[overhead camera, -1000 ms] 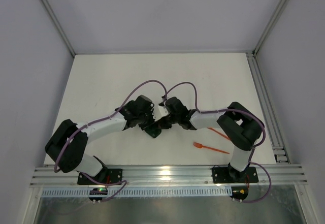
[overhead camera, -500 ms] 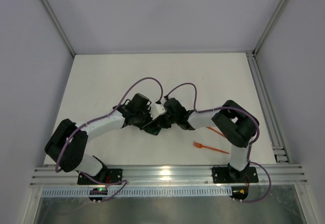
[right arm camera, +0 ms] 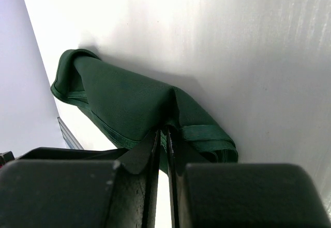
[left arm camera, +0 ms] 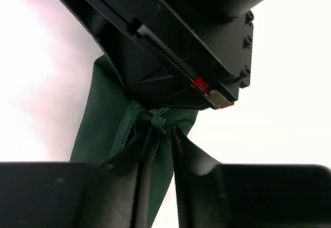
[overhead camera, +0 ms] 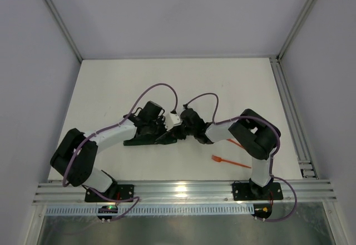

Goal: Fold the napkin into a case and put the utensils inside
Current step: Stuff the top corner of the smaller-rectangle-folded napkin into the folded napkin.

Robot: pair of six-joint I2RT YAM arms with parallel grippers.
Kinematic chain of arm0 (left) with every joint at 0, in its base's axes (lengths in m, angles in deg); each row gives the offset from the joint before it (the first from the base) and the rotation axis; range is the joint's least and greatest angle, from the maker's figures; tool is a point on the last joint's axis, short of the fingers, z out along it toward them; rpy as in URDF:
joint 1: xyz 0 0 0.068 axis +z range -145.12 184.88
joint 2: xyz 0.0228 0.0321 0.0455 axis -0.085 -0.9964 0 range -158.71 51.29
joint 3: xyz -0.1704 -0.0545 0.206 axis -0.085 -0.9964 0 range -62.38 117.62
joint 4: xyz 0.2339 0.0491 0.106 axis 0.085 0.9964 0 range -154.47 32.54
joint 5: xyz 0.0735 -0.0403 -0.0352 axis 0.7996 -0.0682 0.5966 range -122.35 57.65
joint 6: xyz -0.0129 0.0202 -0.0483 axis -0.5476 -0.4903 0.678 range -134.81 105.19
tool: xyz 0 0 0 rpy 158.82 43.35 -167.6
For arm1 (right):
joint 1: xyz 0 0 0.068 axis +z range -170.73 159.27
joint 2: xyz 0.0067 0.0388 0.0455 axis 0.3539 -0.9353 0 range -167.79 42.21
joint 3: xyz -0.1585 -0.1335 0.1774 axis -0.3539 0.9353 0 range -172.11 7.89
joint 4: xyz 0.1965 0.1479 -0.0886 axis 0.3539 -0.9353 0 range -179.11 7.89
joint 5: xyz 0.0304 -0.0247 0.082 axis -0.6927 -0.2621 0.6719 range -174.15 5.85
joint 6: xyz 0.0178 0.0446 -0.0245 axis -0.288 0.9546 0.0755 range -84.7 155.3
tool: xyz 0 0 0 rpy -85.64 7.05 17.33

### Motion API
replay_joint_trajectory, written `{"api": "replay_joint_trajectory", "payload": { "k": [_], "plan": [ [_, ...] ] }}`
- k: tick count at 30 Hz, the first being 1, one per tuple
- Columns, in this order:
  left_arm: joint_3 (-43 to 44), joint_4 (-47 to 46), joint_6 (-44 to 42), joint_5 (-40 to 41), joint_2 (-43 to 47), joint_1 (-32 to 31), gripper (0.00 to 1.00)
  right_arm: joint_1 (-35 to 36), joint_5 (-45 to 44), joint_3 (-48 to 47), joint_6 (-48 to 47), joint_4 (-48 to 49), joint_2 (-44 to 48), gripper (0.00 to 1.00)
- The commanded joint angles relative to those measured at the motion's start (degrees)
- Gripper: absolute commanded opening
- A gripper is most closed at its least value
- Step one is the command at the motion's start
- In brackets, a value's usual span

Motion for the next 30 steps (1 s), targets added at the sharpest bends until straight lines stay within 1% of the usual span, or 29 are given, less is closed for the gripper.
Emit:
{"api": "replay_joint_trajectory", "payload": {
  "k": [1,5,6,8,10,11,15,20,23,25,30],
  "plan": [
    [2.8,1.8,-1.6,-4.0,0.2,-0.2,0.24,0.0,-2.9,1.6,2.0,1.7,-1.8,0.12],
    [5.8,7.8,-4.0,-5.5,1.2,-0.2,0.39,0.0,-2.5,2.9,3.1,3.3,-2.3,0.12],
    [6.6,10.3,-4.2,-5.8,1.7,-0.2,0.41,0.0,-2.3,3.0,3.2,3.7,-2.6,0.12],
    [8.9,12.8,-4.6,-6.6,2.3,-0.2,0.45,0.0,-2.1,3.4,3.5,4.2,-2.7,0.12],
    [10.3,14.9,-4.2,-6.4,3.4,-0.2,0.48,0.0,-2.0,3.5,3.6,4.4,-3.0,0.12],
    [11.0,14.9,-3.1,-5.7,3.9,-0.2,0.50,0.0,-2.0,3.6,3.4,4.5,-3.0,0.12],
    [10.6,10.4,-0.1,3.0,3.2,-0.1,0.56,0.0,-2.1,3.8,3.2,4.4,-2.6,0.12],
    [9.7,6.2,0.6,5.4,-2.9,-0.3,0.61,0.1,-2.2,3.4,1.9,3.2,-2.0,0.12],
    [9.2,3.6,0.5,7.0,-4.4,-0.3,0.64,0.1,-2.2,3.5,1.9,3.3,-1.8,0.12],
    [8.9,3.0,0.0,7.8,-5.4,-0.3,0.65,0.1,-2.0,3.5,1.9,3.6,-1.8,0.12],
    [7.8,4.0,-0.7,7.0,-6.8,-0.8,0.59,0.0,-1.8,3.6,2.1,3.9,-1.7,0.12]
  ]
}}
